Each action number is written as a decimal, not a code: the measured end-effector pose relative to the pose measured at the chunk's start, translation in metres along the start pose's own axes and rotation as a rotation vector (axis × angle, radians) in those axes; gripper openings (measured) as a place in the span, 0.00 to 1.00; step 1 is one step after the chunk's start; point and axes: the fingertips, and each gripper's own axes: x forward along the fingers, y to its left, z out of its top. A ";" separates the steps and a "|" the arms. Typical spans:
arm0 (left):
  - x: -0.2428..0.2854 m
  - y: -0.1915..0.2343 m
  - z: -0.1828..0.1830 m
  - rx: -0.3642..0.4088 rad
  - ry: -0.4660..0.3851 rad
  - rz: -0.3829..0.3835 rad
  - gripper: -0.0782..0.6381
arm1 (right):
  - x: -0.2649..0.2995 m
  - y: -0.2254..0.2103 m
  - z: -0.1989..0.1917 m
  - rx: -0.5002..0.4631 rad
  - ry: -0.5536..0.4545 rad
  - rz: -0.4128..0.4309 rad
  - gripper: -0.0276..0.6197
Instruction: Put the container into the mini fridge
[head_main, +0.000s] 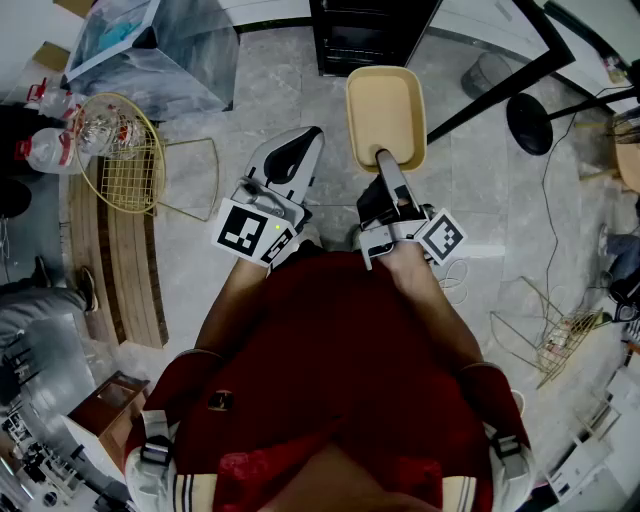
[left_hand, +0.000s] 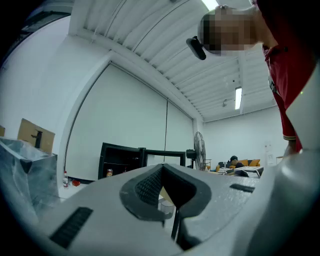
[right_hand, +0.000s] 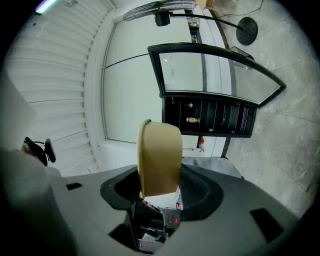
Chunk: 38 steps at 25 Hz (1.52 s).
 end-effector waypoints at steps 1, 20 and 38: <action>0.000 0.000 -0.001 -0.001 0.000 -0.002 0.12 | 0.000 -0.001 0.000 -0.006 0.001 -0.004 0.36; -0.038 0.047 -0.008 -0.026 0.004 -0.017 0.12 | 0.029 -0.007 -0.045 0.005 -0.017 -0.054 0.37; -0.036 0.114 -0.025 -0.032 0.005 -0.020 0.12 | 0.077 -0.032 -0.057 0.000 -0.055 -0.083 0.37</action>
